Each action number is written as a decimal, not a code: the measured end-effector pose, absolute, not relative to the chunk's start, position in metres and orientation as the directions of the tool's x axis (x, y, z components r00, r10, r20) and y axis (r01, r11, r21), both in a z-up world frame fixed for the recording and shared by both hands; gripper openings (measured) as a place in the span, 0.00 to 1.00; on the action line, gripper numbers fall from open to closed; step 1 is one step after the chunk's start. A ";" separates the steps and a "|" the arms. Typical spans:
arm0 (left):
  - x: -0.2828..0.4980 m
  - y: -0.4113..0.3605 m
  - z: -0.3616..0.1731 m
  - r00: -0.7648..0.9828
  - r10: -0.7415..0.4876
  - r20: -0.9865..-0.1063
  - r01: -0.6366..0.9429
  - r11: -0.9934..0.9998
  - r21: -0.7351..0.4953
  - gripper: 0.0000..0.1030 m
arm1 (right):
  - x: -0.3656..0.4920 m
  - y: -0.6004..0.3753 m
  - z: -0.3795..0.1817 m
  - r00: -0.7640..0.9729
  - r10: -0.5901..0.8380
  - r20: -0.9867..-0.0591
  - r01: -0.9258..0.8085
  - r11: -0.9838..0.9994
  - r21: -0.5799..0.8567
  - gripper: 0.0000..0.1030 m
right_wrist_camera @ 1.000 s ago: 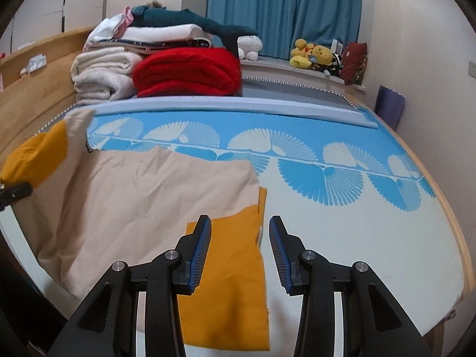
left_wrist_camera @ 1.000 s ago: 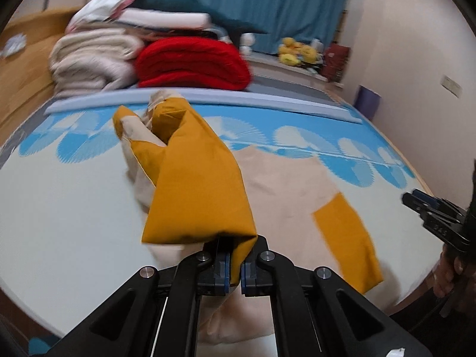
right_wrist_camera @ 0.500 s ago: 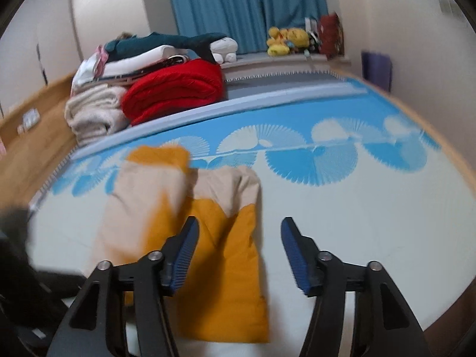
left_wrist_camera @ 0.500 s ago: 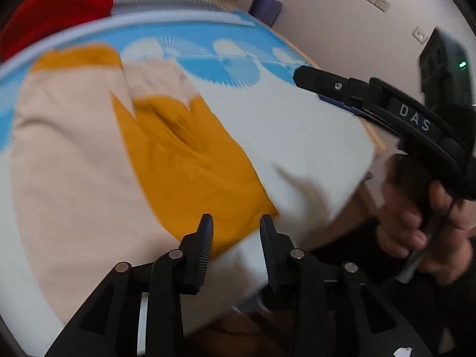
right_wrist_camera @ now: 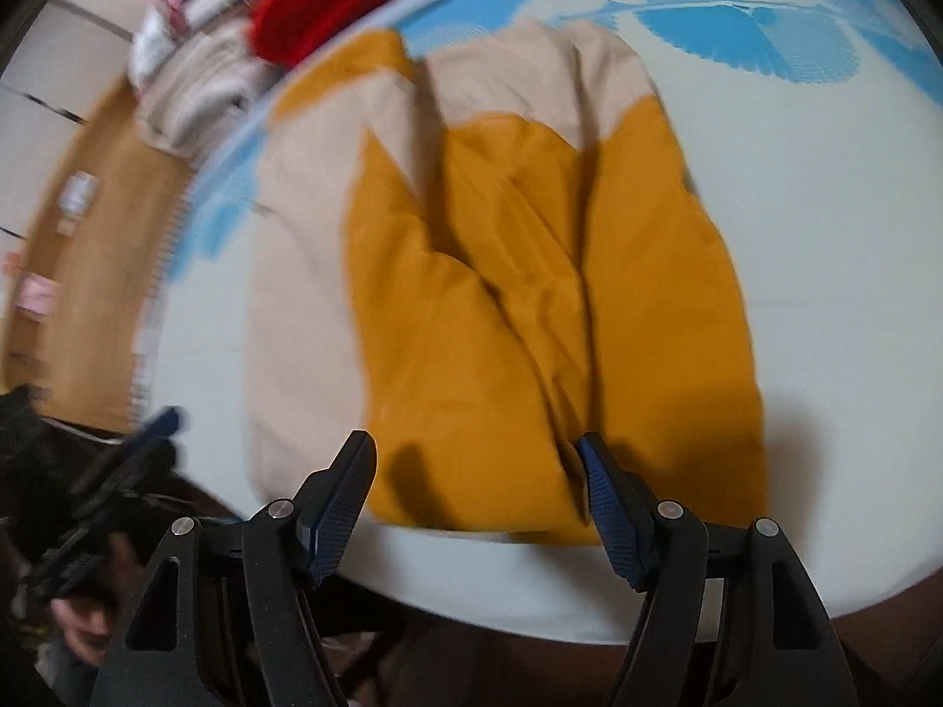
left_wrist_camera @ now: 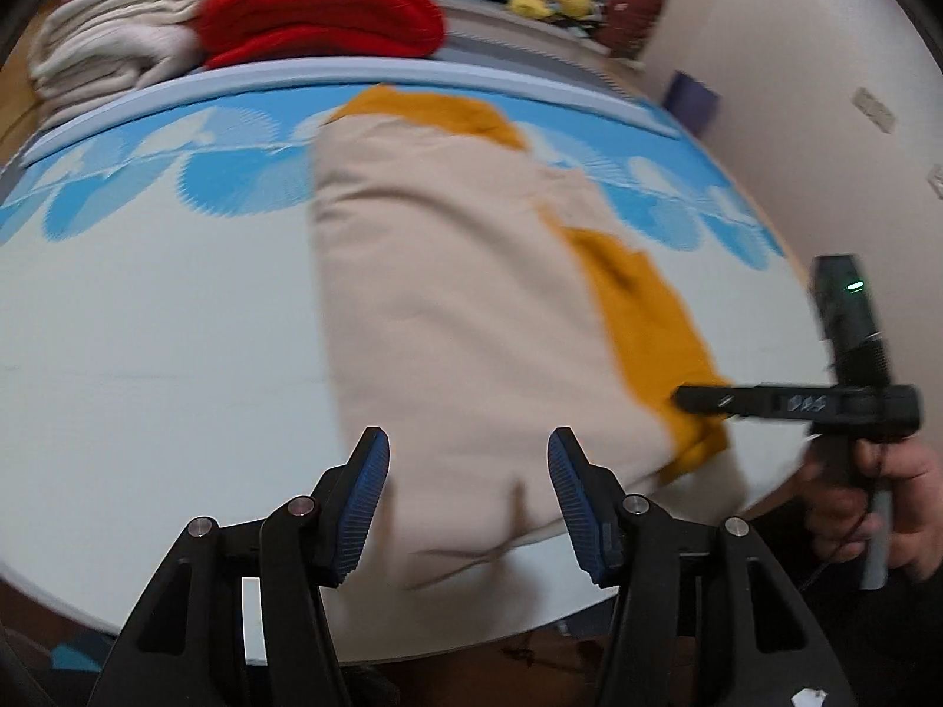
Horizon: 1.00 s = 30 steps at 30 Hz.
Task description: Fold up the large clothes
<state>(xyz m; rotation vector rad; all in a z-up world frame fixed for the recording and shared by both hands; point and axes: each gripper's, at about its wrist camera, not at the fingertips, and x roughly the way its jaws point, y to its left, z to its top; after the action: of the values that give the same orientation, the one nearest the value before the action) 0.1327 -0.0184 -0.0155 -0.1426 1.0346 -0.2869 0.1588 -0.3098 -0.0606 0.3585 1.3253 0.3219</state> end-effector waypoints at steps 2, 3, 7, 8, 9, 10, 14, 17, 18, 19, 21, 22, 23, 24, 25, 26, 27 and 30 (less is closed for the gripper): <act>0.131 -0.003 -0.025 0.476 -0.273 -0.836 0.112 0.962 -0.250 0.50 | 0.161 -0.307 -0.049 0.266 0.429 -0.863 -0.053 0.901 0.431 0.13; 0.130 0.005 -0.027 0.473 -0.271 -0.839 0.086 0.961 -0.262 0.49 | 0.159 -0.308 -0.037 0.314 0.448 -0.837 -0.076 0.891 0.448 0.09; 0.138 0.011 -0.024 0.480 -0.353 -0.803 0.045 0.924 -0.379 0.49 | 0.126 -0.317 0.038 0.540 0.540 -0.645 -0.253 0.835 0.488 0.06; 0.139 0.009 -0.024 0.472 -0.376 -0.797 0.051 0.915 -0.401 0.49 | 0.119 -0.325 0.048 0.582 0.522 -0.624 -0.258 0.846 0.467 0.05; 0.140 0.005 -0.025 0.460 -0.400 -0.793 0.061 0.905 -0.421 0.49 | 0.114 -0.336 0.051 0.612 0.481 -0.627 -0.226 0.867 0.445 0.05; 0.142 -0.002 -0.027 0.436 -0.434 -0.788 0.083 0.891 -0.446 0.49 | 0.113 -0.346 0.048 0.623 0.425 -0.657 -0.167 0.892 0.419 0.05; 0.153 -0.039 -0.047 0.315 -0.447 -0.837 0.165 0.894 -0.416 0.50 | 0.124 -0.394 -0.019 0.446 0.231 -0.865 0.116 0.943 0.312 0.05; 0.156 -0.063 -0.069 0.239 -0.362 -0.901 0.199 0.927 -0.319 0.51 | 0.131 -0.400 -0.047 0.367 0.182 -0.912 0.144 0.958 0.249 0.06; 0.157 -0.065 -0.073 0.227 -0.328 -0.917 0.202 0.937 -0.285 0.54 | 0.133 -0.399 -0.052 0.354 0.174 -0.919 0.129 0.964 0.233 0.06; 0.158 -0.064 -0.075 0.214 -0.319 -0.923 0.193 0.940 -0.280 0.55 | 0.135 -0.395 -0.058 0.332 0.166 -0.929 0.107 0.971 0.212 0.06; 0.159 -0.058 -0.074 0.200 -0.348 -0.916 0.160 0.934 -0.320 0.51 | 0.134 -0.396 -0.069 0.295 0.149 -0.944 0.090 0.979 0.183 0.06; 0.157 -0.058 -0.069 0.208 -0.377 -0.903 0.164 0.923 -0.348 0.45 | 0.136 -0.394 -0.076 0.270 0.136 -0.953 0.085 0.983 0.164 0.06; 0.156 -0.061 -0.064 0.221 -0.387 -0.895 0.185 0.918 -0.351 0.43 | 0.136 -0.392 -0.078 0.255 0.127 -0.959 0.084 0.985 0.153 0.06; 0.155 -0.068 -0.065 0.228 -0.367 -0.902 0.223 0.921 -0.319 0.43 | 0.139 -0.393 -0.080 0.244 0.122 -0.962 0.087 0.985 0.147 0.06; 0.153 -0.077 -0.071 0.226 -0.310 -0.923 0.259 0.933 -0.250 0.49 | 0.141 -0.393 -0.082 0.231 0.119 -0.966 0.090 0.986 0.143 0.06; 0.155 -0.083 -0.078 0.223 -0.262 -0.939 0.281 0.940 -0.196 0.54 | 0.141 -0.395 -0.084 0.216 0.115 -0.970 0.089 0.987 0.136 0.06; 0.156 -0.087 -0.083 0.221 -0.230 -0.948 0.292 0.943 -0.161 0.56 | 0.142 -0.395 -0.086 0.197 0.112 -0.974 0.086 0.988 0.131 0.06; 0.157 -0.082 -0.075 0.219 -0.275 -0.936 0.257 0.942 -0.217 0.55 | 0.136 -0.400 -0.081 0.174 0.084 -0.981 0.092 0.991 0.101 0.07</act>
<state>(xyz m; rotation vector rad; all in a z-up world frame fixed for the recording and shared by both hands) 0.1572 -0.0820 -0.0753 -0.0168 1.2985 -0.3679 0.1365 -0.4003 -0.0811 0.1490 1.3970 -0.0061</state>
